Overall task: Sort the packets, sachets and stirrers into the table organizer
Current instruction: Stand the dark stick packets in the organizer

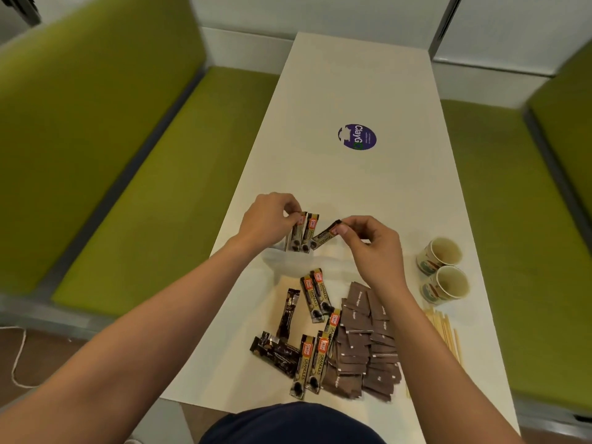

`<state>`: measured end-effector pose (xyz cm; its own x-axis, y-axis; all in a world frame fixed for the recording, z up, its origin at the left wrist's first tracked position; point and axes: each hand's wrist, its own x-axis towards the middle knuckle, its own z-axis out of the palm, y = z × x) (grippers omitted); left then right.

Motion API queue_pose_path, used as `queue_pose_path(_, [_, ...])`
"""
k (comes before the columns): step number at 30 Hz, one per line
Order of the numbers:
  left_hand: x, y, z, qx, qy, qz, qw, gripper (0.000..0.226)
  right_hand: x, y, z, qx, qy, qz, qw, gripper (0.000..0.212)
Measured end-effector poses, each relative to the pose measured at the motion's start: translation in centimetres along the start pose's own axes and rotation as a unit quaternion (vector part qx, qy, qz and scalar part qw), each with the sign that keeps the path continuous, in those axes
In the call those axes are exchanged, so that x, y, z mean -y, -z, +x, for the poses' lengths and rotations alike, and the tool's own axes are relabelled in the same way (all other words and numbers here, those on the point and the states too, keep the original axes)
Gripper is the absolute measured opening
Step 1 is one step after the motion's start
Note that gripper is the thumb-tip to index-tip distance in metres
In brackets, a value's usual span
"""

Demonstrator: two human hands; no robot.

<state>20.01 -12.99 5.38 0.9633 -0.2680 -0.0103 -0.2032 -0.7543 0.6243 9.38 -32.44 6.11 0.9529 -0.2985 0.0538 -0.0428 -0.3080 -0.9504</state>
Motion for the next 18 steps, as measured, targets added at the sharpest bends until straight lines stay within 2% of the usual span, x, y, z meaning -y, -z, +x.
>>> queue_pose_path(5, [1.1, -1.6, 0.2, -0.002, 0.005, 0.086, 0.996, 0.014, 0.2, -1.6, 2.9, 0.032, 0.037, -0.105, 0.993, 0.012])
queue_pose_path(14, [1.1, -1.9, -0.3, -0.022, -0.001, 0.077, 0.997, 0.019, -1.5, -4.4, 6.2, 0.115, 0.021, -0.22, 0.968, 0.008])
queue_pose_path(18, [0.8, -1.6, -0.9, -0.035, 0.003, 0.052, 0.998, 0.027, -2.3, -5.1, 6.2, 0.092, 0.016, -0.253, 0.963, 0.014])
